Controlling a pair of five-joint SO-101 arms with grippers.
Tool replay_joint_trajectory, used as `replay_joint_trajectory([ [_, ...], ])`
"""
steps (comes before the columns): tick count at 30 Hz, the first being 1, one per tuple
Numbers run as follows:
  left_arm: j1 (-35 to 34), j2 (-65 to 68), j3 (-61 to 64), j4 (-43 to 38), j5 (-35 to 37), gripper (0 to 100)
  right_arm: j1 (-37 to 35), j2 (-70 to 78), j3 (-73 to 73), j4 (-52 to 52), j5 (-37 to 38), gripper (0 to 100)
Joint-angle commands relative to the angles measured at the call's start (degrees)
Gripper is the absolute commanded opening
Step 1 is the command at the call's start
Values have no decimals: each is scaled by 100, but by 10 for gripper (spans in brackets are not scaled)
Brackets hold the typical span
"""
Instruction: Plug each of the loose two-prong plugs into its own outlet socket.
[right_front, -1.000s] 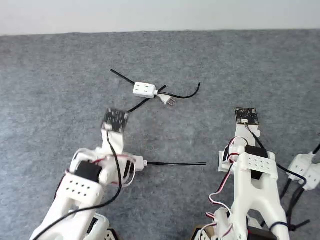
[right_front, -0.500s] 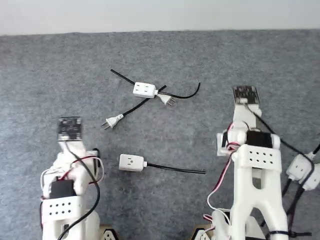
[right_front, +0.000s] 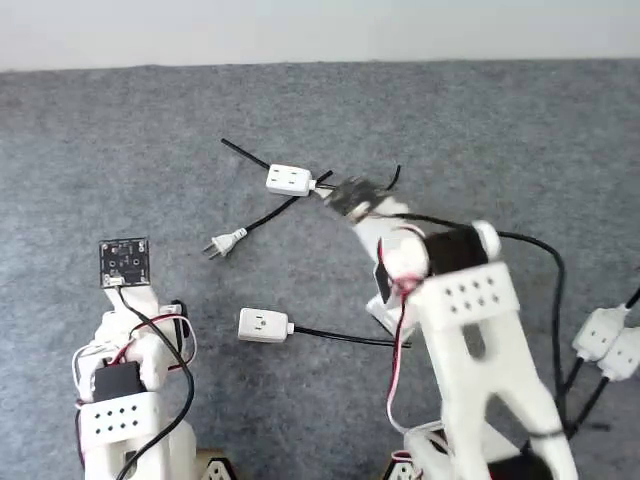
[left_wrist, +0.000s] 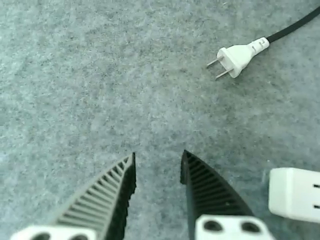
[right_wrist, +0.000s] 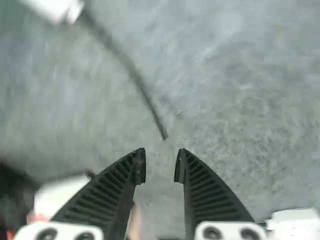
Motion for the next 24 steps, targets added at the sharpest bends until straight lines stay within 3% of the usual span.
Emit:
replay_joint_trajectory([
  [1, -18, -62, -40, -123, -88, 141, 180, 892, -413, 242, 1108, 97],
  [4, -18, -62, -31, -141, -97, 141, 215, 1569, -404, 259, 1987, 97],
  [10, -9, -62, -22, -141, -360, 141, 48, 2185, -413, 207, 2655, 101],
  [24, 88, -62, 22, -149, -378, 141, 66, 2914, -281, -637, 3095, 102],
])
